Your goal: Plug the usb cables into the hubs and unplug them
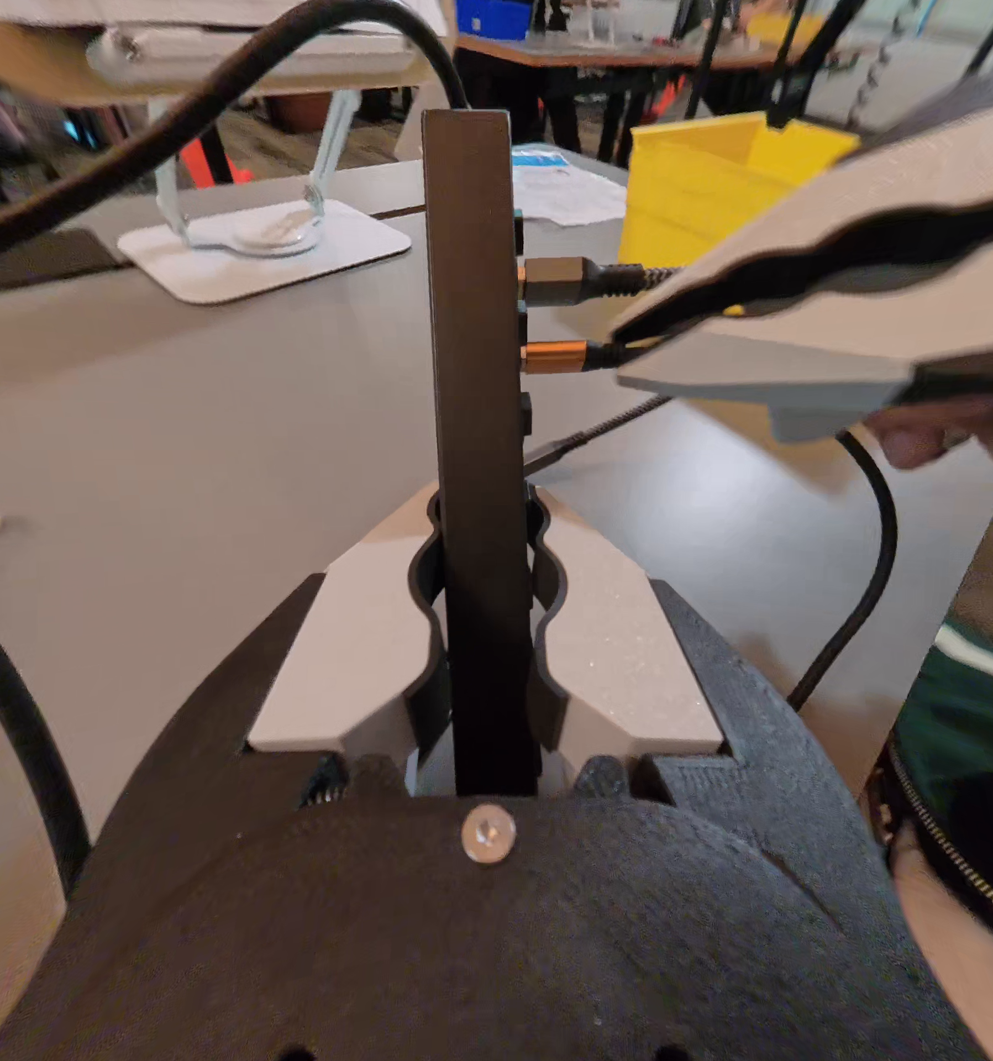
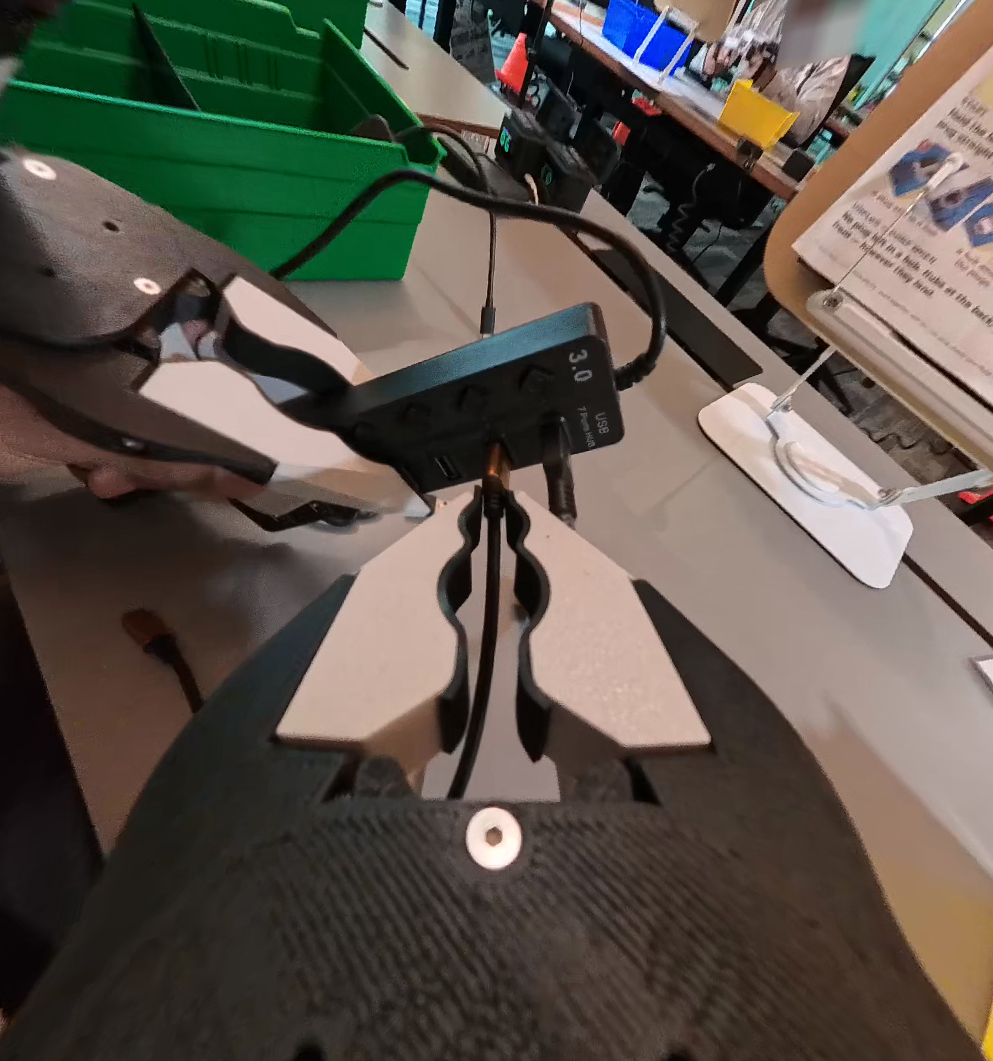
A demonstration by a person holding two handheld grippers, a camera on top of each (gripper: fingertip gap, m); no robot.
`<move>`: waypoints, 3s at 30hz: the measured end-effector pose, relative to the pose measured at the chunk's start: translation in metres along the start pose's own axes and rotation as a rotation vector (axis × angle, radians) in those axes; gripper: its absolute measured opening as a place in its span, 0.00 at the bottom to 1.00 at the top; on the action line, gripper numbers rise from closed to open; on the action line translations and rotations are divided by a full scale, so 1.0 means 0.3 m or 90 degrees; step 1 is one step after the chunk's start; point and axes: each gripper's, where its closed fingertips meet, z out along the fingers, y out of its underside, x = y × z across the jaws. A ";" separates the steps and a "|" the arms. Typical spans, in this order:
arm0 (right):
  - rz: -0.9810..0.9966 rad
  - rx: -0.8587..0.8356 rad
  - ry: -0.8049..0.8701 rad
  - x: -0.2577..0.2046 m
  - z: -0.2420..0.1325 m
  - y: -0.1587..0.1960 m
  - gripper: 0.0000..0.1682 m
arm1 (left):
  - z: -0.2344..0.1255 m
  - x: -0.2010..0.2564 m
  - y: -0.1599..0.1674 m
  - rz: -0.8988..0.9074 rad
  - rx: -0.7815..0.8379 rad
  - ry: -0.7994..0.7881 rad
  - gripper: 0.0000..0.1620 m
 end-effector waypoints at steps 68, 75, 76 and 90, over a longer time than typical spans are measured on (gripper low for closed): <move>-0.581 -0.206 -0.654 -0.873 0.838 -0.629 0.05 | -0.007 -0.212 0.041 -0.407 0.035 0.054 0.13; -0.370 -0.058 -0.483 -0.373 0.589 -0.832 0.04 | -0.008 -0.214 0.042 -0.411 0.036 0.052 0.13; -0.329 -0.047 -0.453 -0.284 0.542 -0.830 0.04 | -0.008 -0.216 0.043 -0.416 0.037 0.052 0.13; 0.009 -0.193 -0.121 0.254 -0.104 0.000 0.04 | -0.013 -0.251 0.039 -0.414 0.054 -0.002 0.14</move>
